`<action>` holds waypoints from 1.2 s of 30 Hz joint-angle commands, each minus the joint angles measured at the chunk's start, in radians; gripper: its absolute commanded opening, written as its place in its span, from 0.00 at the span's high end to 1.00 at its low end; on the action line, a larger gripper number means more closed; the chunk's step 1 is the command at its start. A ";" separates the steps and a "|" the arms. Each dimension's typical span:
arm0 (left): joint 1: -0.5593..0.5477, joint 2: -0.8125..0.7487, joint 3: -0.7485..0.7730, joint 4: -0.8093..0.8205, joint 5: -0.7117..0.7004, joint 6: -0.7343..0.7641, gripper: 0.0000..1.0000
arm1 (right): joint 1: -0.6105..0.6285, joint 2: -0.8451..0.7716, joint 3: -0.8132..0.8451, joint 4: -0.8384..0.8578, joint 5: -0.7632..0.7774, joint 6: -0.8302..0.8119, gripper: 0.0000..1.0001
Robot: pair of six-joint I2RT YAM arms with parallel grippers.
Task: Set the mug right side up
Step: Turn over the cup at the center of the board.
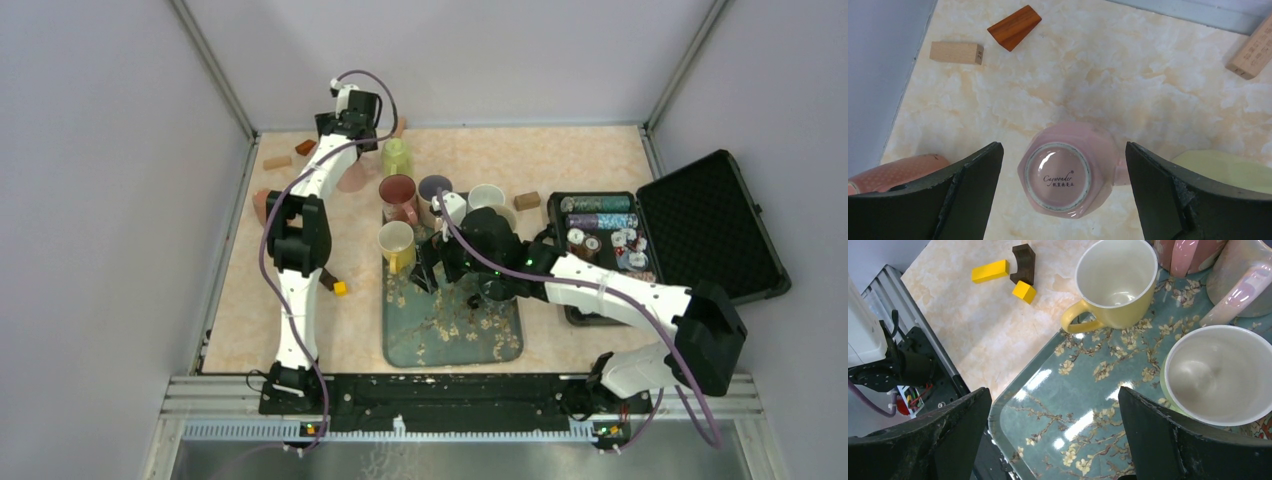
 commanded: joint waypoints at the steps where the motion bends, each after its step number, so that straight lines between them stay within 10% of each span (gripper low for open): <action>1: 0.002 -0.025 0.008 -0.034 0.044 0.016 0.01 | -0.012 0.005 0.040 0.039 -0.023 0.000 0.01; 36: 0.108 -0.445 -0.603 0.082 0.262 -0.160 0.05 | -0.011 0.013 -0.014 0.090 -0.090 0.065 0.01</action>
